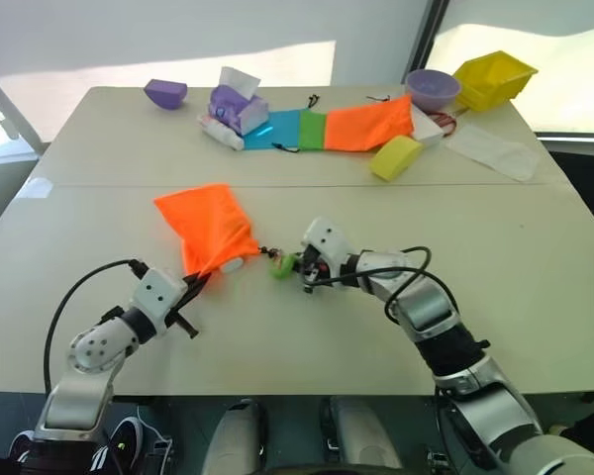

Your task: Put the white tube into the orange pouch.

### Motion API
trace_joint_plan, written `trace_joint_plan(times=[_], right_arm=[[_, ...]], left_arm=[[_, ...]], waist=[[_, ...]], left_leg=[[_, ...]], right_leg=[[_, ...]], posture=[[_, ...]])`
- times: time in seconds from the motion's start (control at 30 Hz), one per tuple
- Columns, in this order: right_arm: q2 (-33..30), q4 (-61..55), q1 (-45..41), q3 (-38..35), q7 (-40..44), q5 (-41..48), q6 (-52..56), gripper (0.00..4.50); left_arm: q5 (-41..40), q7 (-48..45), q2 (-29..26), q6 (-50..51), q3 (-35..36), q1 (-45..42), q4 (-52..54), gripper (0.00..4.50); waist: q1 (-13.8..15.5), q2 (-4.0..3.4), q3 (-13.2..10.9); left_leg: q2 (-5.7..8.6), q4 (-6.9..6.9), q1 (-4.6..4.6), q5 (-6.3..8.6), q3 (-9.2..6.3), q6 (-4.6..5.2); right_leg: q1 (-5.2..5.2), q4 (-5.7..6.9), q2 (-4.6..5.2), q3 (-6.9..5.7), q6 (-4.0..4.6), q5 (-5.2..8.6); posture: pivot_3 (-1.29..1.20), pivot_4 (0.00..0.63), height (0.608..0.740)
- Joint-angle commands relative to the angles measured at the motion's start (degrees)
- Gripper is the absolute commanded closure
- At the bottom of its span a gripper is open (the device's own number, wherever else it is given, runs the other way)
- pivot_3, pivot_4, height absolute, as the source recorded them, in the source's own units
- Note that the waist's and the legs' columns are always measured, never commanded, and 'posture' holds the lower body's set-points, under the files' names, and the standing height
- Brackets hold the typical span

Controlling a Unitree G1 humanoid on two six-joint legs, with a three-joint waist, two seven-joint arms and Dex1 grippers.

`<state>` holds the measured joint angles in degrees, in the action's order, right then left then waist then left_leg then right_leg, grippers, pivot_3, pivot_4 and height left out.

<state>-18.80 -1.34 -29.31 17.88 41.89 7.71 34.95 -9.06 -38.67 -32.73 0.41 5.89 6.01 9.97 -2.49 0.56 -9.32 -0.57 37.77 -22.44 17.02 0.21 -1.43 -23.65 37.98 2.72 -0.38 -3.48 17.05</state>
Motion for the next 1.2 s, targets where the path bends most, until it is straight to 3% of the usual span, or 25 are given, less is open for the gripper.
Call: trace_joint_plan(times=[0.03,0.27,0.37,0.6,0.77,0.9,1.0,1.13,1.2], right_arm=[[-1.7,-5.7,-0.2,-2.2,2.3,2.1,-1.5,4.48],[-2.9,-7.2,0.2,-2.5,3.6,3.5,-2.2,4.48],[-2.4,-7.7,0.9,-0.8,2.6,2.2,-2.7,4.50],[-1.6,-7.5,0.9,-1.1,1.8,2.7,-2.3,4.50],[-1.5,-5.4,0.7,-1.8,0.7,2.5,-1.7,4.50],[-1.4,-4.4,0.6,-1.5,0.4,2.0,-2.7,4.50],[-0.3,-4.2,0.3,-2.1,-0.7,2.8,-1.9,4.50],[0.9,-3.2,-0.5,-3.9,-2.3,3.4,-0.8,4.50],[0.6,-2.4,-0.6,-4.1,-2.5,2.8,-1.3,4.50]], left_arm=[[-2.9,-2.9,-1.8,-2.0,2.5,-0.1,1.0,4.50],[-5.1,-6.7,-3.1,-3.2,2.9,-1.6,-3.0,4.50],[-7.7,-8.5,-2.7,-2.0,2.9,-2.5,-2.7,3.65],[-11.9,-12.3,-4.9,-0.5,5.1,-2.5,-1.3,0.28],[-13.2,-11.5,-5.5,0.3,5.9,-8.4,0.3,0.28],[-16.6,-11.5,-5.2,7.0,3.5,-14.1,3.9,0.28],[-10.2,-9.8,-5.1,6.9,-0.8,-18.0,1.9,0.28],[-7.4,-6.7,-0.4,10.0,-7.0,-22.5,1.7,0.28],[-0.7,-5.1,0.3,7.5,-11.6,-22.7,-1.1,0.28]], waist=[[0.0,0.00,0.0],[0.1,0.00,0.0],[0.2,0.00,0.0],[0.1,0.00,0.0],[0.6,0.00,0.0],[1.3,0.01,0.0],[1.4,0.01,0.0],[1.6,0.02,0.0],[1.7,0.02,0.0]], left_leg=[[-0.01,0.01,0.02,0.00,0.00,0.00],[-0.03,0.19,0.07,0.00,-0.01,0.00],[-0.02,0.20,0.06,0.00,-0.01,0.00],[-0.02,0.21,0.06,0.00,-0.01,0.00],[-0.03,0.23,0.07,0.00,-0.01,0.00],[-0.02,0.33,0.06,0.00,-0.01,0.00],[0.00,0.33,0.06,0.00,-0.01,0.00],[-0.01,0.33,0.05,-0.01,-0.01,0.01],[-0.01,0.36,0.05,-0.01,-0.01,0.01]], right_leg=[[0.00,0.03,0.00,0.00,0.00,0.00],[0.12,0.10,-0.01,-0.01,0.01,0.00],[0.14,0.08,0.00,-0.01,0.01,0.00],[0.13,0.09,0.00,-0.01,0.01,0.00],[0.14,0.10,0.00,-0.02,0.01,0.00],[0.18,0.09,0.00,-0.02,0.00,0.00],[0.19,0.09,-0.01,-0.02,-0.01,-0.01],[0.18,0.13,-0.11,-0.03,-0.04,-0.02],[0.19,0.13,-0.13,-0.03,-0.10,-0.05]], posture=[[0.00,0.150,0.740],[0.00,0.150,0.740],[0.00,0.150,0.740],[0.00,0.150,0.740],[0.00,0.150,0.740],[0.00,0.150,0.740],[0.00,0.150,0.740],[0.00,0.150,0.740],[0.00,0.150,0.740]])
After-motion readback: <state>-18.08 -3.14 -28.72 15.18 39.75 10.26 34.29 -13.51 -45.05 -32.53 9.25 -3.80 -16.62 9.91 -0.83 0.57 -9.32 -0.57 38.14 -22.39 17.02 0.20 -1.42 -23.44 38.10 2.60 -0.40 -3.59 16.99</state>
